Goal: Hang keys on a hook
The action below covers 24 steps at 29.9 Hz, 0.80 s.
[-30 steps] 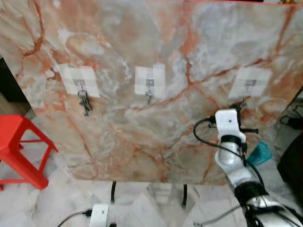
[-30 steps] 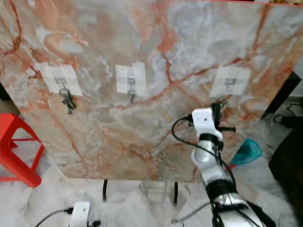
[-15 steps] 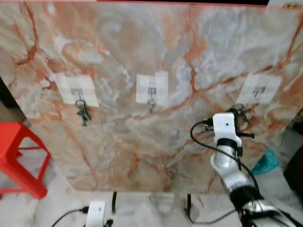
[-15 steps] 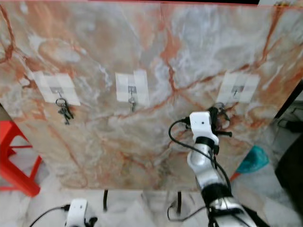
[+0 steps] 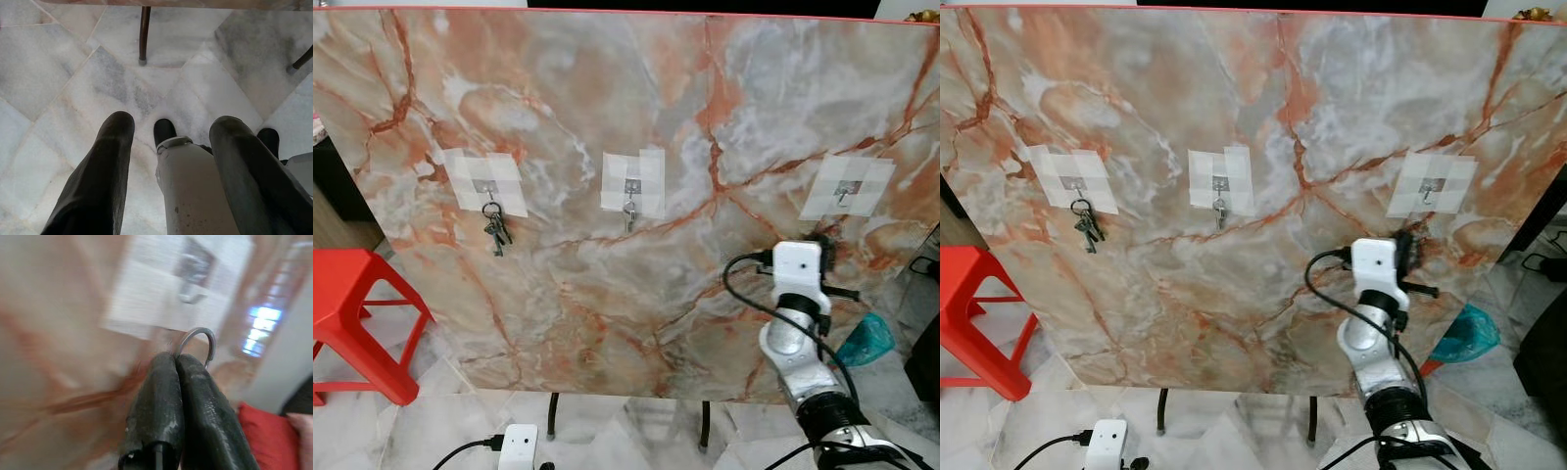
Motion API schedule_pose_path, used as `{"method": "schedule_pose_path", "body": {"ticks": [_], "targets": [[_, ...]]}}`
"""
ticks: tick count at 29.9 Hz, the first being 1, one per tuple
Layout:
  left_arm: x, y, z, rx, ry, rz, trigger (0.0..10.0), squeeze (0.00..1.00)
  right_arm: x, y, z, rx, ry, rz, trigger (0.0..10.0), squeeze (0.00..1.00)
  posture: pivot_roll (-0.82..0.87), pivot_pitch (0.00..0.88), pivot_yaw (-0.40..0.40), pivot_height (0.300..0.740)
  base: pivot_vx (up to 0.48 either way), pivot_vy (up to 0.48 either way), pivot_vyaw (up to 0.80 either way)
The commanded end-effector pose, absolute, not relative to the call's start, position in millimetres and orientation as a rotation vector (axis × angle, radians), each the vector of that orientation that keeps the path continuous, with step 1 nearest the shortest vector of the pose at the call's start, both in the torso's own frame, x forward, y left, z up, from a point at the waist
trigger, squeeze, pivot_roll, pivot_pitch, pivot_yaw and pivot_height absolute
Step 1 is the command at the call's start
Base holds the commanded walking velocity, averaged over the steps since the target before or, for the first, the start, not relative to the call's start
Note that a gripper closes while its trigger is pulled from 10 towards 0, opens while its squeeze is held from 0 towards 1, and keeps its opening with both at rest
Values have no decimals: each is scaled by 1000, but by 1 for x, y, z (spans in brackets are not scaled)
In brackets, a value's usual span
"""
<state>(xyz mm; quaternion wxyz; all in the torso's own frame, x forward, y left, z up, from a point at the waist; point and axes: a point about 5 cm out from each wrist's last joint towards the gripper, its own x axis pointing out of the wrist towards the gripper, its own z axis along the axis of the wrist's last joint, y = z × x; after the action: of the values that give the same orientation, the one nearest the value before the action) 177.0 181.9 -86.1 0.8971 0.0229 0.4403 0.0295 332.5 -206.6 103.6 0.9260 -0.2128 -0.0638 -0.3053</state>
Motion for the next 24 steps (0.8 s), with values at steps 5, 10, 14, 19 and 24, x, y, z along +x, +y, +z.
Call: {"method": "schedule_pose_path", "body": {"ticks": [5, 10, 14, 19, 24], "targets": [[176, 182, -87, 54, 922, 53, 10000, 0, 336, -213, 116, -446, -164, -657, 10000, 0, 15, 0, -34, 740, 0, 0, 0], [176, 182, -87, 53, 921, 55, 10000, 0, 339, -212, 121, -464, -190, -651, 10000, 0, 15, 0, -34, 740, 0, 0, 0], [176, 182, -87, 55, 921, 57, 10000, 0, 341, -212, 129, -517, -234, -645, 10000, 0, 16, 0, -32, 740, 0, 0, 0], [176, 182, -87, 57, 921, 55, 10000, 0, 343, -211, 132, -540, -248, -630, 10000, 0, 15, 0, -32, 740, 0, 0, 0], [176, 182, -87, 56, 922, 55, 10000, 0, 344, -211, 132, -555, -243, -621, 10000, 0, 15, 0, -32, 740, 0, 0, 0]]}}
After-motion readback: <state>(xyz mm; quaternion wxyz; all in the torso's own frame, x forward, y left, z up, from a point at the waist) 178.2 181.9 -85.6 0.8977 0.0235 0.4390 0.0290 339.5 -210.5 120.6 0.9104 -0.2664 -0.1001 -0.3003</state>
